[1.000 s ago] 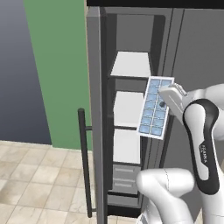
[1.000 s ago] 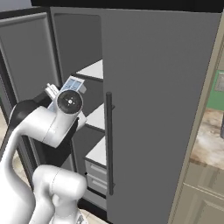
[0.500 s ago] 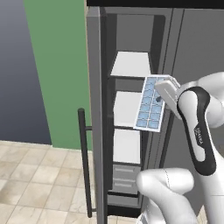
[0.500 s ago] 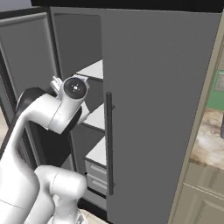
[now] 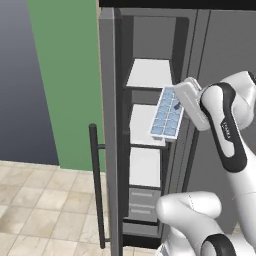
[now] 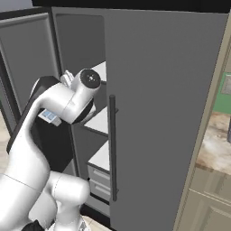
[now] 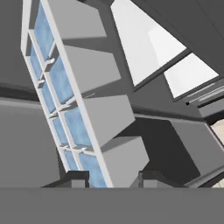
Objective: The ice cube tray has been filled with water. Take the tray and place it in the freezer to make ice. Close the freezer door after placing the tray.
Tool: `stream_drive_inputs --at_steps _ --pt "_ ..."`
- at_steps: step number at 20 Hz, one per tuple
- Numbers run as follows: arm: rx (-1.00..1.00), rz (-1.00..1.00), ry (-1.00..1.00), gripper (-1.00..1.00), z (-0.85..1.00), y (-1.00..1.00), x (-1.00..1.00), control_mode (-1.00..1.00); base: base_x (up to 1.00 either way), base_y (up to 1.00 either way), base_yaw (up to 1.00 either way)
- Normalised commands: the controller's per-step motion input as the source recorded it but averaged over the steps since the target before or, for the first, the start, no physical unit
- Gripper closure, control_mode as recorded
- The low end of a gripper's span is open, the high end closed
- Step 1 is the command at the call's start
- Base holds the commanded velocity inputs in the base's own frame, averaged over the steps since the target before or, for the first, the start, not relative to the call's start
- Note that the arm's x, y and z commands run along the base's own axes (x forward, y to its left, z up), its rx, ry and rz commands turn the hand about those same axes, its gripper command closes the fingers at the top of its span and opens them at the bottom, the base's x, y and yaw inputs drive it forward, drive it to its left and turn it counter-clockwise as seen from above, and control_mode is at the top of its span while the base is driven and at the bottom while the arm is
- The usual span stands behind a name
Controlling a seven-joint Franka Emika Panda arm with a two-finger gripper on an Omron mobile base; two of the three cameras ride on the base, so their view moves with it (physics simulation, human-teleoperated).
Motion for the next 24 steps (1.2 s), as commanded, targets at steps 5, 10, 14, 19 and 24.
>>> stream_drive_inputs --at_steps 5,10,14,19,24 --pt "0.13 -0.01 0.07 1.0 0.06 0.0 0.34 -1.0 0.0 0.0 0.0" --pt "0.08 0.0 0.03 1.0 0.0 0.0 0.41 -1.0 0.0 0.0 0.0" --pt "0.02 0.0 0.0 1.0 0.0 0.0 0.43 -1.0 0.0 0.0 0.0" --pt "0.0 -0.01 0.0 1.0 0.0 0.0 0.41 -1.0 0.0 0.0 0.0" --pt "0.0 -0.05 0.0 1.0 0.0 0.0 0.38 -1.0 0.0 0.0 0.0"
